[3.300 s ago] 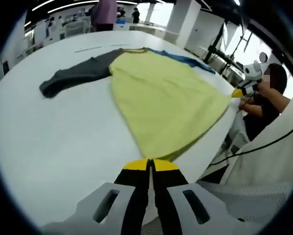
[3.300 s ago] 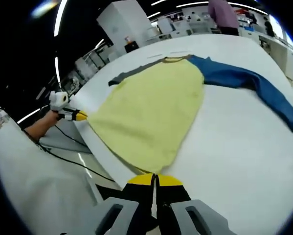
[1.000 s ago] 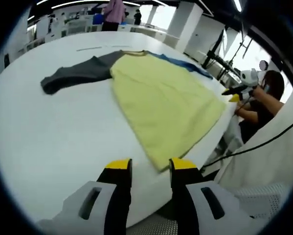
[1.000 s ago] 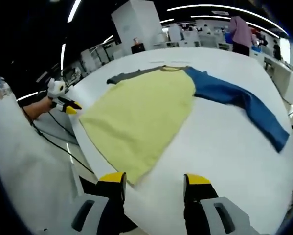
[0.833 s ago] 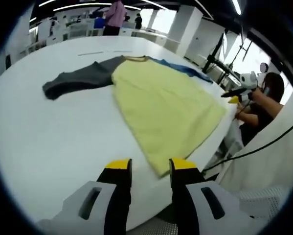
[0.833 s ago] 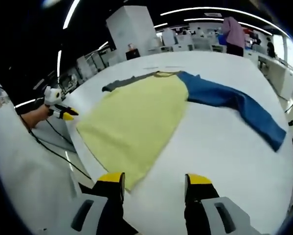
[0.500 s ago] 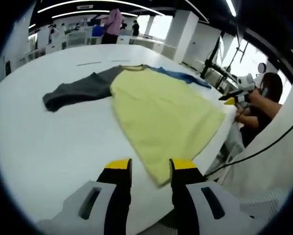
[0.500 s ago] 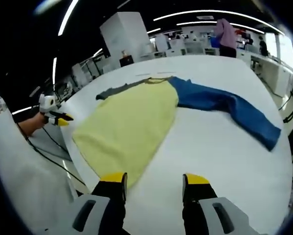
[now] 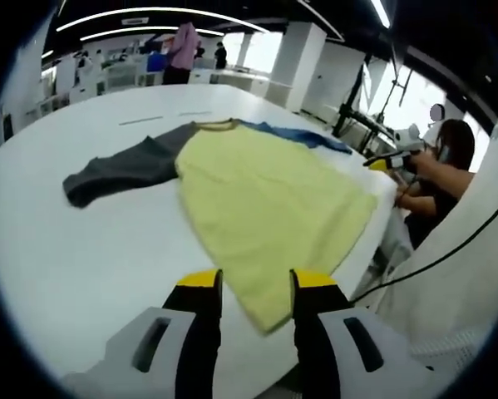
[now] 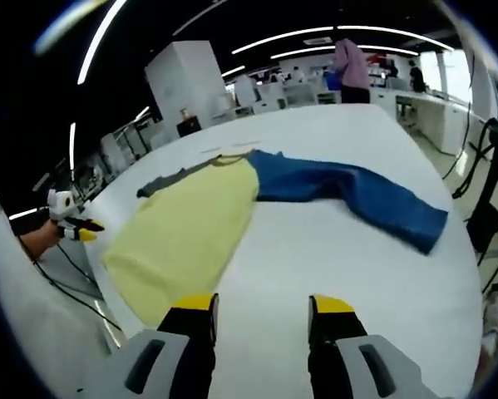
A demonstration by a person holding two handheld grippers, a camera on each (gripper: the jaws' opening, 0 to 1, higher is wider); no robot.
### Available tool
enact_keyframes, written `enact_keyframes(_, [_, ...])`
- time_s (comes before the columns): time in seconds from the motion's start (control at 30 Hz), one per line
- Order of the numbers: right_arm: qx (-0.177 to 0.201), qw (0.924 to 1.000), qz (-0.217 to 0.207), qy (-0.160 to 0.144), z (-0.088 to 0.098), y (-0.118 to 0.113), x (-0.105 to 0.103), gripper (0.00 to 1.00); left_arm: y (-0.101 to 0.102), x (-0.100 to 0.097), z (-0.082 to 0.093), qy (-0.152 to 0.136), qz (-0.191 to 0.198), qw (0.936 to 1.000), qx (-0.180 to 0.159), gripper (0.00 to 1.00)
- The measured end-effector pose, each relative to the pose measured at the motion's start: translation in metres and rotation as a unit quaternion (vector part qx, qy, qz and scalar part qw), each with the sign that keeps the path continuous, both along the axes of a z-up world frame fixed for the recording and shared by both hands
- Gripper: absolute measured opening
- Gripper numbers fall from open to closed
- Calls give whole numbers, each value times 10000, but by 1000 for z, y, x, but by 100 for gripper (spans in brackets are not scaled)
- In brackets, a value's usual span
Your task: Fold the garment on the visible template until the final outline fits inside the template.
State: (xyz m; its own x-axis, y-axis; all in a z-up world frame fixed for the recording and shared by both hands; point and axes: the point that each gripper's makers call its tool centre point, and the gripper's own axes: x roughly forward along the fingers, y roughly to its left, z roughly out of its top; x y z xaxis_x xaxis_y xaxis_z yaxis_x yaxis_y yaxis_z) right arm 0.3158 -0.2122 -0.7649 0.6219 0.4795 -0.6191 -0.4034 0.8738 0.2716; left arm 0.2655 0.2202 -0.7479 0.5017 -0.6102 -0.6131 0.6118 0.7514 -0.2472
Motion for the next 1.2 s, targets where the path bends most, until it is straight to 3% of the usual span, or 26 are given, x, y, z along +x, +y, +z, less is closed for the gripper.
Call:
enact_keyframes(0.67, [-97,9954,-871,-394,6,-52,54,30,-5,12,3,-32,-79,9999,62,28])
enact_keyframes(0.9, [-279,9898,-1300,-501,6,-79,73,27,-4,12,3,-31,-63,10000,60,28])
enact_keyframes(0.97, [-546,9874,-1394,-515,2,-90,76,26,-3,12,3,-44,-42,10000,70,27])
enact_keyframes(1.2, [-534,9788,-1919,-480,-4,-117,87,25,-1,13,3,-53,3,10000,76,27])
